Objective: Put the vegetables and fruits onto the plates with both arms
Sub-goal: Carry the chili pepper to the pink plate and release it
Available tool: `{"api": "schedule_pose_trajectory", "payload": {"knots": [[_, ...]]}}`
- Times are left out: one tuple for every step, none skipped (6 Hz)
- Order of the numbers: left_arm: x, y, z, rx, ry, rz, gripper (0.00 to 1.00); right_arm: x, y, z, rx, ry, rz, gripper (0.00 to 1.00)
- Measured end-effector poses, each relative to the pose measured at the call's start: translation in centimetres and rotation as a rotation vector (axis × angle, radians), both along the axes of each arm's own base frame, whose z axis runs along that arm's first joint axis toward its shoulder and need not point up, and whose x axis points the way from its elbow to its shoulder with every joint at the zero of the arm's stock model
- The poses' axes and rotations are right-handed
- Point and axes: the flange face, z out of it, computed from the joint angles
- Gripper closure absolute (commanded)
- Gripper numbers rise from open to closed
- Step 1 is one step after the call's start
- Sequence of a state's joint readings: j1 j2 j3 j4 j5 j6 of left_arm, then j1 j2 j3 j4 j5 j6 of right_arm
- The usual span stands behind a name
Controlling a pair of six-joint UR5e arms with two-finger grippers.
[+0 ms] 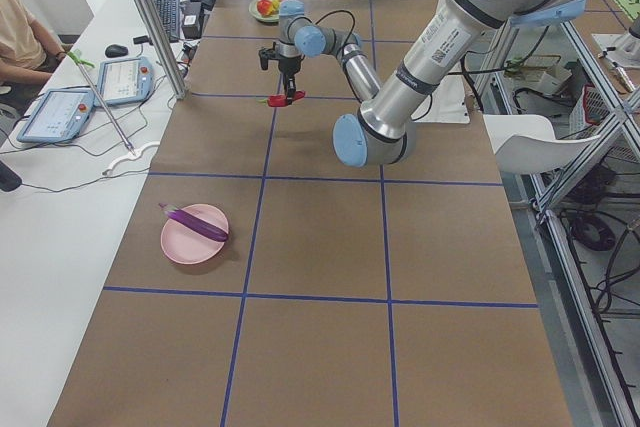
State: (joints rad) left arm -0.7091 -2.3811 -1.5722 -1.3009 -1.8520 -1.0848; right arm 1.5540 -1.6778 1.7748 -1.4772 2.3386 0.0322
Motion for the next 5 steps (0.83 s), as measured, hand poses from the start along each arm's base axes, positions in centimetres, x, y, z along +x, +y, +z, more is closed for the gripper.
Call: {"api": "schedule_pose_trajectory", "payload": {"knots": [[-3.7, -2.3, 2.4, 0.077, -0.069, 0.133, 1.00, 0.0, 0.0, 0.0, 0.000, 0.000, 0.000, 0.00], [-8.7, -5.9, 5.7, 0.143, -0.128, 0.262, 1.00, 0.0, 0.1, 0.0, -0.001, 0.001, 0.001, 0.00], [-14.4, -9.9, 9.6, 0.170, -0.148, 0.389, 1.00, 0.0, 0.1, 0.0, -0.001, 0.003, 0.001, 0.00], [-19.6, -13.5, 14.1, 0.177, -0.129, 0.480, 1.00, 0.0, 0.1, 0.0, -0.001, 0.003, 0.002, 0.00], [-23.8, -17.0, 19.0, 0.184, -0.104, 0.512, 1.00, 0.0, 0.1, 0.1, -0.002, 0.003, 0.001, 0.00]]}}
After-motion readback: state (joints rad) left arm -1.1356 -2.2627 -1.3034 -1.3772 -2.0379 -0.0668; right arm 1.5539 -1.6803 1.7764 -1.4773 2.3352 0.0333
